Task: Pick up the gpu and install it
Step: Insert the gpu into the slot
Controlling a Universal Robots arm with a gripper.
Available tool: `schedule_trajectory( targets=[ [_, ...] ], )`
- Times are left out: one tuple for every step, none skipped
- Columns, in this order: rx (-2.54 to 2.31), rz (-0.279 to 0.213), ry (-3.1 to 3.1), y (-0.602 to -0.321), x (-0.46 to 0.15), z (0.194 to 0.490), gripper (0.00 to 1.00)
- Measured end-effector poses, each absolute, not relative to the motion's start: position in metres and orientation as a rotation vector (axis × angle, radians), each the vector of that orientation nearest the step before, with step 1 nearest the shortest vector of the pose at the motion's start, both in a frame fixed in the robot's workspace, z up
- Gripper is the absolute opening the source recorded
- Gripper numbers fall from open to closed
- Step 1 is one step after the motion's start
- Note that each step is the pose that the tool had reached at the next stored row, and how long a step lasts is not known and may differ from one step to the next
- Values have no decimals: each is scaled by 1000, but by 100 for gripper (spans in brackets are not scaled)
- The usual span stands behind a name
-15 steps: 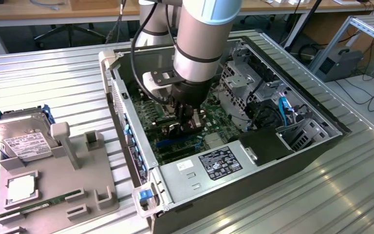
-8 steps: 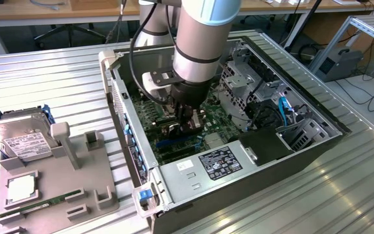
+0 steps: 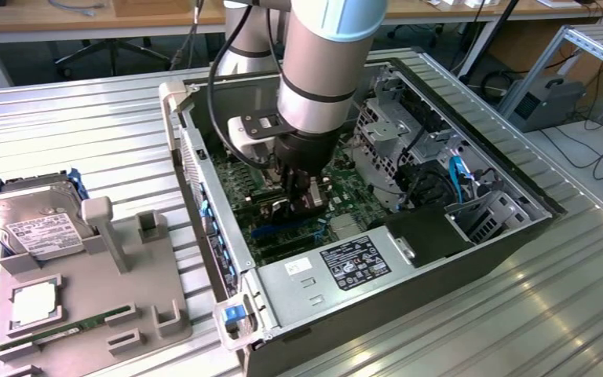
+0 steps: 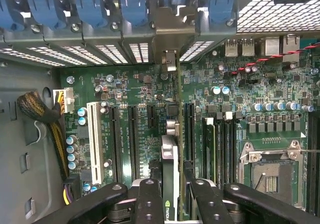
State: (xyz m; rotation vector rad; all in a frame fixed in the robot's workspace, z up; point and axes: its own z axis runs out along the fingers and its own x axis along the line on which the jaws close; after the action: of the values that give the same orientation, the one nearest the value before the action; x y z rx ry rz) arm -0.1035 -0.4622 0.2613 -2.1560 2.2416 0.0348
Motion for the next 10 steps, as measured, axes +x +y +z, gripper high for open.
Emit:
schedule_trajectory(
  targets=[
    [-2157,35,2241,-462,-103,261,27],
    [-2159,35,2239,-462,-103,261,27],
    [-2162,35,2236,-462,-103,261,27],
    [-2165,35,2233,-462,-104,261,27],
    [-2165,35,2233,-462,-104,261,27],
    [-2165,35,2233,-462,-103,261,27],
    [-2165,35,2233,-462,-103,261,27],
    [-2165,35,2233,-463,-104,261,27],
    [-2165,35,2233,-463,-104,261,27],
    [-2165,35,2233,-463,-104,261,27]
  ],
)
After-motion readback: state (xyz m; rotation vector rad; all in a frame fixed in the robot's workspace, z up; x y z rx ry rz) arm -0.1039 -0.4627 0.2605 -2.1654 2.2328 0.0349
